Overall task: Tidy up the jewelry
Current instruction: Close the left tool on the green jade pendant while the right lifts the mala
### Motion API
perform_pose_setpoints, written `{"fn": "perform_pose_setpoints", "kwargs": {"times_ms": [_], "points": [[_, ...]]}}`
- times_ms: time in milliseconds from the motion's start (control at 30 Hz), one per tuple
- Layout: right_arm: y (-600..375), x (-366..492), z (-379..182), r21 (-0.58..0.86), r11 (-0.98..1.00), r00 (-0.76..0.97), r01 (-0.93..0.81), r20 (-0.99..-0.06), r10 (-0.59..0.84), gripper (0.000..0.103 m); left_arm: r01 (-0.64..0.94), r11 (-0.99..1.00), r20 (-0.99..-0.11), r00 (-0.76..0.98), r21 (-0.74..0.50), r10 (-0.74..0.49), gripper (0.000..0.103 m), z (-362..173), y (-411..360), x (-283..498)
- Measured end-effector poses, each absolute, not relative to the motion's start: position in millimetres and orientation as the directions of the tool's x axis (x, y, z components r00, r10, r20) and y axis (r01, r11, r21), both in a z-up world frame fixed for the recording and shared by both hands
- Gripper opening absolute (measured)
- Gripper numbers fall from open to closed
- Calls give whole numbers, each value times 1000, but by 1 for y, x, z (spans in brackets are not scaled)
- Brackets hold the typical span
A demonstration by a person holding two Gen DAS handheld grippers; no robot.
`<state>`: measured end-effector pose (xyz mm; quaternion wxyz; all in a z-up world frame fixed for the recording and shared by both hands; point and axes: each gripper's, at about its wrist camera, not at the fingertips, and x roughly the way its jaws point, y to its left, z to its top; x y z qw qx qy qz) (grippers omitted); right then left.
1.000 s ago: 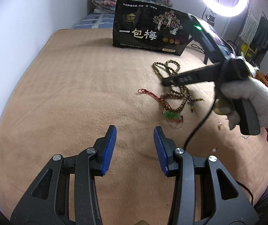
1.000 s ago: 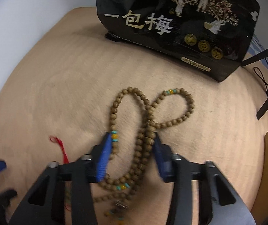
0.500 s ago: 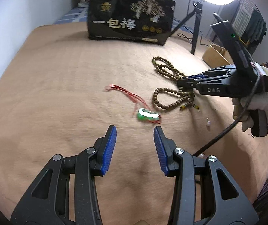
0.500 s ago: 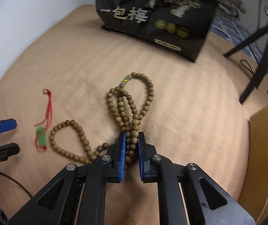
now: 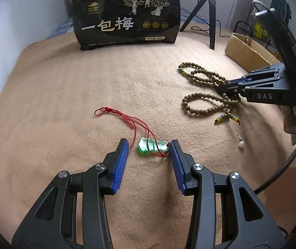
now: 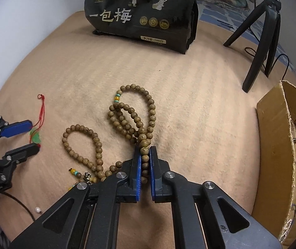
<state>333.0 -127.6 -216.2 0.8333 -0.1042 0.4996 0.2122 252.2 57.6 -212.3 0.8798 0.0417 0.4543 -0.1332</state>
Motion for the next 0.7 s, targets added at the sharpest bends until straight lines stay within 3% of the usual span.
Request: {"fn": "perform_pose_setpoints", "kwargs": {"times_ms": [33,100,233,267,333,467,500,533,700], "points": [[-124,331,-215,50,890,409,-453,-876,257,5,279,960,-809,554,-39,-194,41,-213,56,253],[-128,332,-215,90,891,397,-446,-872,287,6,288,957,-806,560,-26,-190,28,-216,53,254],[-133,339,-213,138,891,389,-433,-863,323,8,289,957,-799,572,-18,-188,28,-217,52,253],[-134,342,-213,160,888,386,-431,-857,342,10,288,957,-797,573,-21,-189,28,-217,53,253],[-133,346,-215,181,887,378,-425,-855,356,26,285,958,-796,574,-23,-190,27,-217,53,253],[-119,345,-219,105,881,399,-461,-862,311,30,275,961,-796,576,-25,-186,27,-216,52,253],[-115,340,-218,79,880,410,-469,-863,296,26,272,962,-796,576,-30,-187,27,-215,53,252],[-114,339,-218,61,879,418,-473,-862,285,8,267,963,-796,575,-36,-189,27,-214,54,251],[-113,333,-213,38,878,424,-477,-865,267,5,238,970,-789,585,-54,-187,27,-206,61,246]]}}
